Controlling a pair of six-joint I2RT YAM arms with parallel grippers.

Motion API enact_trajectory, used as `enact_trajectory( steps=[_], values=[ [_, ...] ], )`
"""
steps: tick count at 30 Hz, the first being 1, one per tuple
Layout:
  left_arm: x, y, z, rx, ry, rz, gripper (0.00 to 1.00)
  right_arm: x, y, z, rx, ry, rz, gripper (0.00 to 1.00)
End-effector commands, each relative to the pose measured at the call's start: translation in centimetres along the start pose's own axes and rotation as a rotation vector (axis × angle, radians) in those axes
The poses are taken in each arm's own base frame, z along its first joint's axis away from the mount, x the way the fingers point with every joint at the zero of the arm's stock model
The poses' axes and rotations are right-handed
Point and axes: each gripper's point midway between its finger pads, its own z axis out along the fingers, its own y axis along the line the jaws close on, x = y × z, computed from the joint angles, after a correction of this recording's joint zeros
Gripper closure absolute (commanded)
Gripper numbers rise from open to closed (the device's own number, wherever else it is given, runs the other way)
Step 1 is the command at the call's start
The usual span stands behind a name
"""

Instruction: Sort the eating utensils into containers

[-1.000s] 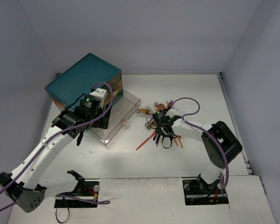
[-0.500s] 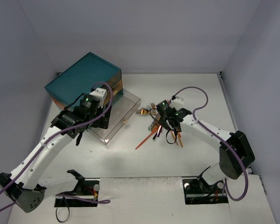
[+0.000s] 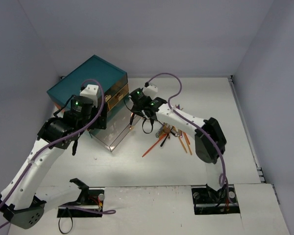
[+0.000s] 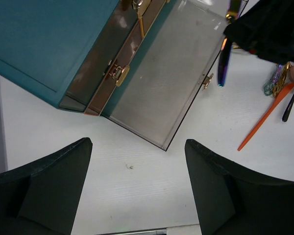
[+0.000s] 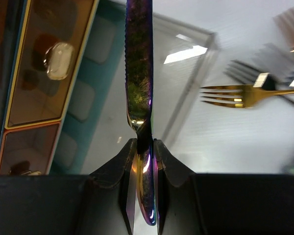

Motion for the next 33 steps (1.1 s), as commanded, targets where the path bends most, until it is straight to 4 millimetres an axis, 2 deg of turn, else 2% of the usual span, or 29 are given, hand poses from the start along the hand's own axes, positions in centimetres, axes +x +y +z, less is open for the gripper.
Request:
enact_trajectory(
  steps=[1,3,5,6,9,13,18,20,22,24,25,26,28,30,32,33],
  values=[
    [-1.6,1.7,-2.4,-0.037,-0.087,-0.028,0.26,0.7,6.6,1.2,-0.125,-0.016,0.075,1.0],
    [-1.4,1.9,-2.7,-0.041,-0.096,-0.031,0.26,1.9,7.5,2.2,-0.129,-0.006,0.076,0.98],
    [-1.2,2.1,-2.9,-0.042,-0.099,-0.027,0.26,3.4,7.9,3.4,-0.12,0.002,0.069,0.91],
    [-1.1,2.2,-3.0,-0.046,-0.1,-0.027,0.26,3.5,8.6,3.5,-0.132,0.002,0.067,0.88],
    [-0.7,2.5,-3.3,-0.051,-0.096,-0.025,0.26,4.7,9.0,4.7,-0.139,0.024,0.031,0.69],
    [-0.4,2.7,-3.6,-0.052,-0.102,-0.033,0.26,3.4,8.6,4.1,-0.13,-0.017,-0.028,0.47],
    [-0.1,2.7,-3.7,-0.042,-0.104,-0.037,0.26,0.0,7.1,1.2,-0.113,-0.1,-0.136,0.44],
    [0.1,2.7,-3.6,-0.043,-0.1,-0.035,0.26,-1.8,4.6,-1.0,-0.065,-0.156,-0.206,0.45],
    [0.3,2.6,-3.5,-0.04,-0.096,-0.031,0.26,-4.5,2.1,-3.2,-0.015,-0.224,-0.235,0.46],
    [0.4,2.6,-3.4,-0.038,-0.091,-0.033,0.26,-5.1,-1.5,-3.3,0.044,-0.217,-0.253,0.48],
    [0.5,2.4,-3.4,-0.03,-0.089,-0.034,0.26,-4.7,-5.3,-2.5,0.109,-0.184,-0.26,0.51],
    [0.5,2.3,-3.3,-0.027,-0.085,-0.034,0.26,-4.4,-7.5,-3.0,0.131,-0.164,-0.267,0.53],
    [0.6,2.1,-3.2,-0.019,-0.08,-0.032,0.25,-5.9,-10.7,-3.9,0.172,-0.175,-0.249,0.56],
    [0.5,2.0,-3.1,-0.017,-0.079,-0.032,0.26,-6.2,-14.4,-3.9,0.221,-0.146,-0.262,0.57],
    [0.4,1.9,-2.9,-0.016,-0.074,-0.033,0.26,-5.7,-16.9,-3.5,0.242,-0.092,-0.286,0.62],
    [0.4,1.9,-2.9,-0.016,-0.072,-0.034,0.26,-6.1,-18.2,-3.4,0.258,-0.078,-0.281,0.64]
  ],
)
